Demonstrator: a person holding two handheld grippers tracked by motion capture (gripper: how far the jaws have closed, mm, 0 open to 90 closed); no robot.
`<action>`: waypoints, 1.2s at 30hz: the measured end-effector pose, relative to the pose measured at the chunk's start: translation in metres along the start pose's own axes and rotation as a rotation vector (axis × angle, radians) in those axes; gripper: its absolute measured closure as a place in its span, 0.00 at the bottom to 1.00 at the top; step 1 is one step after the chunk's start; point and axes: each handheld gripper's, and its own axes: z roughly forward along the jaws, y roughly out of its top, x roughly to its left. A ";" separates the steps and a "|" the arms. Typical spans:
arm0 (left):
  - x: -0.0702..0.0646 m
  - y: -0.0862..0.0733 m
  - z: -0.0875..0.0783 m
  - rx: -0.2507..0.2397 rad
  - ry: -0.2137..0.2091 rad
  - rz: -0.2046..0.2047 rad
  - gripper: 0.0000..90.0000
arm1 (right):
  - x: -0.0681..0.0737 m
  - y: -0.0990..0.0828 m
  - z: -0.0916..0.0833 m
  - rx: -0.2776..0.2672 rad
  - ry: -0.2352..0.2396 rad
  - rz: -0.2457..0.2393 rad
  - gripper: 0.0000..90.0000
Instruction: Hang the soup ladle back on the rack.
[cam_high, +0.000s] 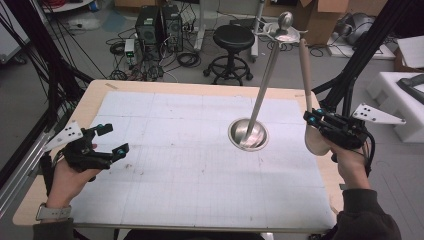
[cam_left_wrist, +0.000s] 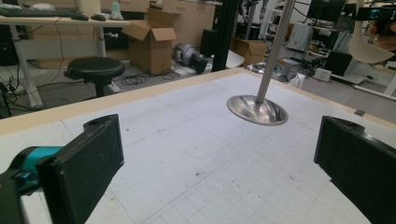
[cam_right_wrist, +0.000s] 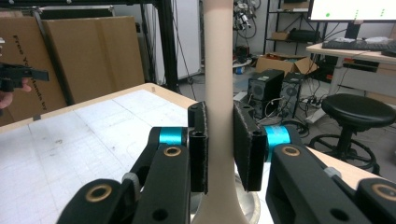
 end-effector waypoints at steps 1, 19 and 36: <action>0.000 0.000 0.000 -0.001 -0.001 -0.001 0.02 | 0.001 0.000 0.001 0.003 -0.001 0.008 0.86; 0.000 0.000 -0.002 -0.008 -0.001 -0.006 0.02 | 0.001 -0.005 0.032 0.054 -0.011 0.004 0.86; 0.001 0.001 -0.004 -0.012 0.001 -0.004 0.02 | 0.004 -0.008 0.056 0.052 -0.043 -0.002 0.86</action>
